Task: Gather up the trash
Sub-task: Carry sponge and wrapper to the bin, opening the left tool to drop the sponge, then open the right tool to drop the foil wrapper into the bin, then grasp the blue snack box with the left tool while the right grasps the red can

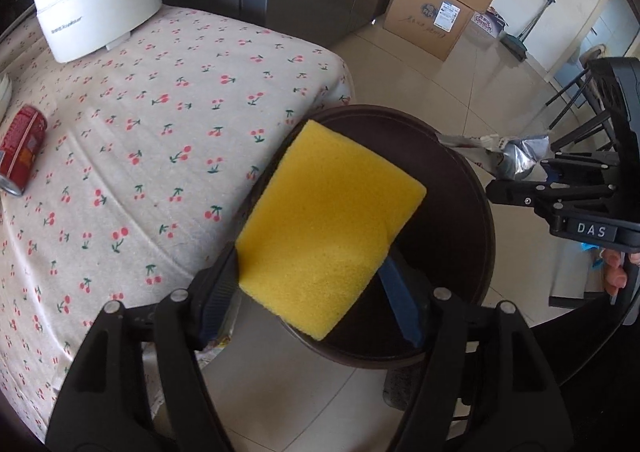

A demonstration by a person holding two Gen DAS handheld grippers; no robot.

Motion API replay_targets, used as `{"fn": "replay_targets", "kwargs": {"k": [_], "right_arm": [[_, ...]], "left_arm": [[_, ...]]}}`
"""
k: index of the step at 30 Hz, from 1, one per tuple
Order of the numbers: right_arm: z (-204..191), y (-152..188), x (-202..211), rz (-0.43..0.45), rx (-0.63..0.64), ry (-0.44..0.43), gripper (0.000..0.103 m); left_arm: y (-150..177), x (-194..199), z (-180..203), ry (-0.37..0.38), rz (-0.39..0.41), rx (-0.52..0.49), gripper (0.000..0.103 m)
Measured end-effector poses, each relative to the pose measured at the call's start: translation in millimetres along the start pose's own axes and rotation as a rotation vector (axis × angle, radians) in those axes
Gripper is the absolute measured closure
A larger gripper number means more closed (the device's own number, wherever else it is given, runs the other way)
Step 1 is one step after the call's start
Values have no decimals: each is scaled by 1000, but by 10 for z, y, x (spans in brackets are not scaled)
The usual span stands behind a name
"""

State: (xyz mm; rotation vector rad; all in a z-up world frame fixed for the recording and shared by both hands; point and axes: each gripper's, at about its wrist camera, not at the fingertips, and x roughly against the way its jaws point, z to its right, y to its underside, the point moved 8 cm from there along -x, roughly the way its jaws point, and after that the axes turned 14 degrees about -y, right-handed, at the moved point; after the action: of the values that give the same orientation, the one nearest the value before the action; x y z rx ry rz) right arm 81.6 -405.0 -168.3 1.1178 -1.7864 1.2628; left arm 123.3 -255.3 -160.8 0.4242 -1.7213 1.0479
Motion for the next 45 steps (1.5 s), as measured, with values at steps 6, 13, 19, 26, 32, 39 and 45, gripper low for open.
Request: {"fn": "replay_targets", "kwargs": {"k": [6, 13, 19, 26, 32, 39, 45], "right_arm": [[134, 34, 68, 5, -22, 4, 73], [91, -5, 39, 1, -12, -2, 73], [13, -69, 6, 10, -31, -9, 45], [-77, -167, 45, 51, -53, -1, 25], [-215, -249, -26, 36, -35, 3, 25], [-471, -408, -110, 38, -8, 0, 22], [-795, -611, -232, 40, 23, -16, 20]], "left_arm": [[-38, -46, -97, -110, 16, 7, 10], [24, -3, -310, -120, 2, 63, 10], [88, 53, -510, -139, 1, 101, 9], [122, 121, -726, -146, 4, 146, 9], [173, 165, -938, -166, -2, 184, 9], [283, 177, -1455, -227, -28, 293, 9], [438, 148, -2188, -317, -70, 481, 9]]}}
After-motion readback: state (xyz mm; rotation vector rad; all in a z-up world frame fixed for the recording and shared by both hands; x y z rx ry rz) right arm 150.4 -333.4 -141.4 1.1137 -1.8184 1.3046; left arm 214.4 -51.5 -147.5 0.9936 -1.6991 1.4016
